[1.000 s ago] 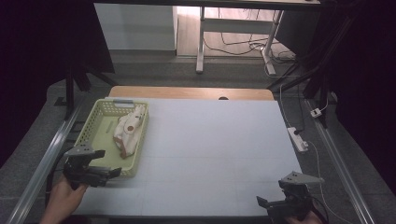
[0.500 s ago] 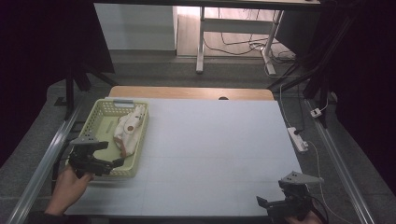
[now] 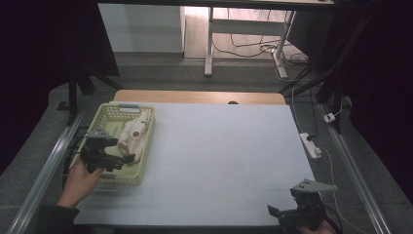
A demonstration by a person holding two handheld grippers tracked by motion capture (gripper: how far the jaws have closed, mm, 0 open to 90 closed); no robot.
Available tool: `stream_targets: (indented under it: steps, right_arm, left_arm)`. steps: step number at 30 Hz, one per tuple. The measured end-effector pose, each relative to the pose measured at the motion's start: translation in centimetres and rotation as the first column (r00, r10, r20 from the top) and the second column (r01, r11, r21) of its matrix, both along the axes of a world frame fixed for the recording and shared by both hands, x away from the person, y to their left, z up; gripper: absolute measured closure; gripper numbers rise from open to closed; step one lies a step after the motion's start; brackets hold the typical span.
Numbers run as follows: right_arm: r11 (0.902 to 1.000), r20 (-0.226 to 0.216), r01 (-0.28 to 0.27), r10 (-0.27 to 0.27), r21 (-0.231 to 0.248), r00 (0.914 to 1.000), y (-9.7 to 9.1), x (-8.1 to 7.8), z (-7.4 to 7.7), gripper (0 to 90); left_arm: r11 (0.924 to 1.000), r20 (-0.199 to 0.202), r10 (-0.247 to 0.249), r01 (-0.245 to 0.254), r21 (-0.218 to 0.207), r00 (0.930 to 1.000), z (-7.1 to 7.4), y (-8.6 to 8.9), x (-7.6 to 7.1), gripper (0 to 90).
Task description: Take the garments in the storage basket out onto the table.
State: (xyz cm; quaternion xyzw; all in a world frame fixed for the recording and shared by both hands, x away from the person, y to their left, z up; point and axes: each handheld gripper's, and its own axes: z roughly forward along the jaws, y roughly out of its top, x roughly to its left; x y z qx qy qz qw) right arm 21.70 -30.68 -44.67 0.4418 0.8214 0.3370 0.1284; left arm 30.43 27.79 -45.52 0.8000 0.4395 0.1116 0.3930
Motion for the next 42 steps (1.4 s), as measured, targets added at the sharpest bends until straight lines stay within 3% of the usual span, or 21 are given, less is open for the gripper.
stream_targets:
  steps: [28, 42]
  right_arm:
    - [1.0000, -0.008, 0.003, -0.003, 0.002, 1.0000, 0.0, 0.0, 0.0, 0.0]
    - [1.0000, -0.009, 0.002, -0.002, 0.006, 1.0000, -0.1, 0.0, 0.0, 0.0]
  left_arm:
    - [0.9990, -0.022, 0.044, -0.043, 0.006, 0.9988, -0.3, 0.2, 5.1, 1.6]
    - [0.9971, -0.044, 0.053, -0.050, 0.057, 0.9976, -1.0, -0.2, 8.0, 0.0]
